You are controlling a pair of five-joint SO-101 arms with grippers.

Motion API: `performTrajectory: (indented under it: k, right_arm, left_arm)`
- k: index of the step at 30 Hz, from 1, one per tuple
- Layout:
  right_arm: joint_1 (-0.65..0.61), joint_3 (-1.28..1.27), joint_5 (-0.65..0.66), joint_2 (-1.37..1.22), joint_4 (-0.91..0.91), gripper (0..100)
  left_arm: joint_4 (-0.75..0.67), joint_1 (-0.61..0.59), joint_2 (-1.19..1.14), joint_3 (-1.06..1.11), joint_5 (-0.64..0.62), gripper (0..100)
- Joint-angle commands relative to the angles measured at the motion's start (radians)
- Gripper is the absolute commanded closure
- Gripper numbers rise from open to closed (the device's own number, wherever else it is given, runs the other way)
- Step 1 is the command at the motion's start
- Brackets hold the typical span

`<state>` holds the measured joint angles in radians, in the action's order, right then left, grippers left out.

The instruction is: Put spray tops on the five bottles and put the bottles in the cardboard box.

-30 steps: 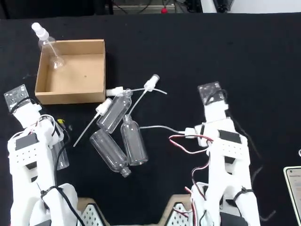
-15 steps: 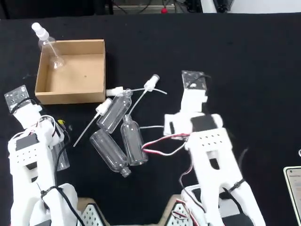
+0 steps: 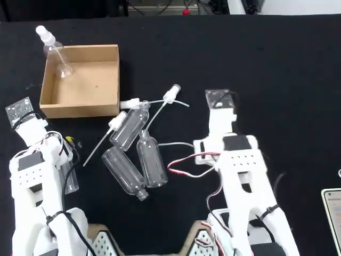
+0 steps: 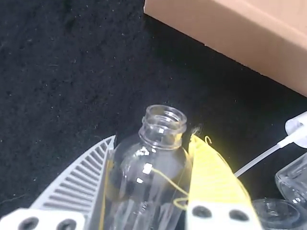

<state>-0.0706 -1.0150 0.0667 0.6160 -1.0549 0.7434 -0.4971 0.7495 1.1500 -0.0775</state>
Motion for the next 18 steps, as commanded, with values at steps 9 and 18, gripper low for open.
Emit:
performTrajectory:
  k: [9, 18]
  right_arm:
    - [0.068, -0.102, 0.292, 0.021, 0.054, 85.5]
    - [0.078, -0.139, 0.296, 0.019, 0.227, 83.3]
  left_arm:
    - [-0.023, 0.001, 0.026, -0.019, 0.000, 92]
    - [-0.058, -0.047, 0.026, -0.007, -0.002, 92]
